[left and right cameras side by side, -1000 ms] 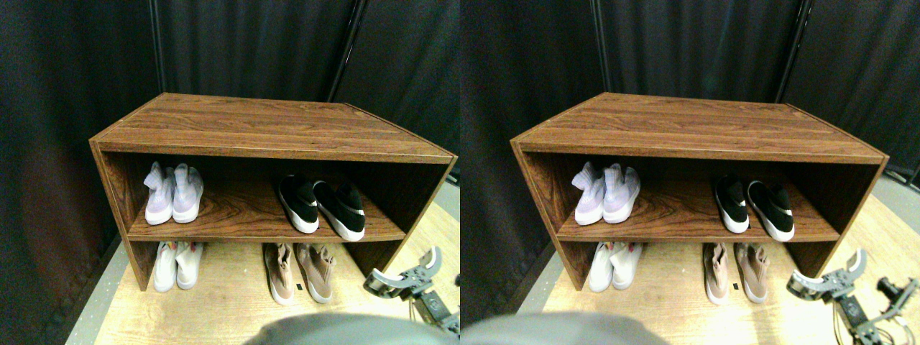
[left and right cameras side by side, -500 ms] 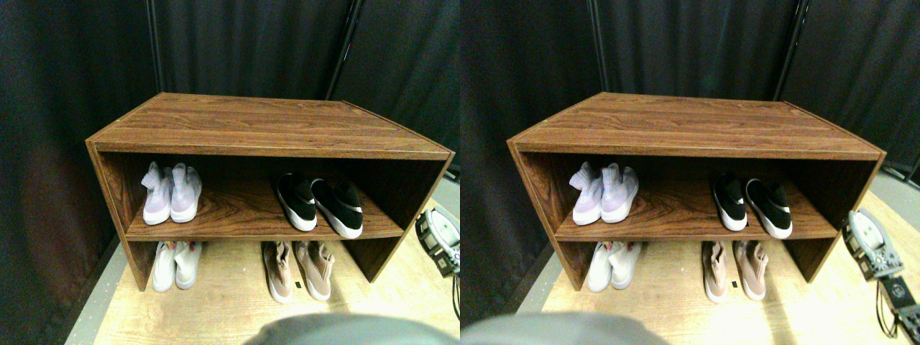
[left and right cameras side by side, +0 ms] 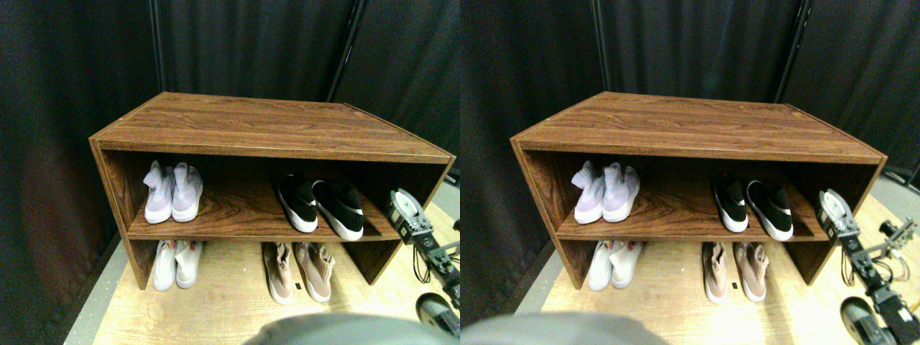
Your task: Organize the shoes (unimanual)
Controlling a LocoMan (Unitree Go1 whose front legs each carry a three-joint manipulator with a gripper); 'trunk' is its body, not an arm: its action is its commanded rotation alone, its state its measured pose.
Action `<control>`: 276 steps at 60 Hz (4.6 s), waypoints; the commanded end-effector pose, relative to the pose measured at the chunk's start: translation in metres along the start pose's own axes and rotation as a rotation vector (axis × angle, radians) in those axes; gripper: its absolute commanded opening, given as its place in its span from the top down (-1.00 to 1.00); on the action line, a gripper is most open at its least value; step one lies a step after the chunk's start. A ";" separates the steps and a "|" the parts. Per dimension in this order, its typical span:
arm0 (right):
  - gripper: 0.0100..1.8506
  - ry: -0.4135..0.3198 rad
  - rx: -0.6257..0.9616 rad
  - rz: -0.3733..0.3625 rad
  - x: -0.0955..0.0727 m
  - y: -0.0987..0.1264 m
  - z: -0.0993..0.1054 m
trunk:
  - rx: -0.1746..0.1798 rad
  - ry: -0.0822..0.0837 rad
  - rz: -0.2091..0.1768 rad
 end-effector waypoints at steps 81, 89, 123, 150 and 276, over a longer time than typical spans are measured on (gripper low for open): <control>0.94 0.041 0.059 -0.120 0.043 -0.017 -0.071 | -0.060 0.025 0.082; 0.94 0.032 0.061 -0.116 0.046 -0.017 -0.072 | -0.062 0.026 0.084; 0.94 0.051 0.046 -0.013 0.038 0.004 -0.053 | -0.036 0.032 0.046; 0.94 0.112 -0.026 0.146 -0.004 0.032 -0.028 | -0.024 0.057 0.015; 0.94 0.061 0.184 -0.416 -0.013 -0.157 -0.080 | -0.032 0.104 0.037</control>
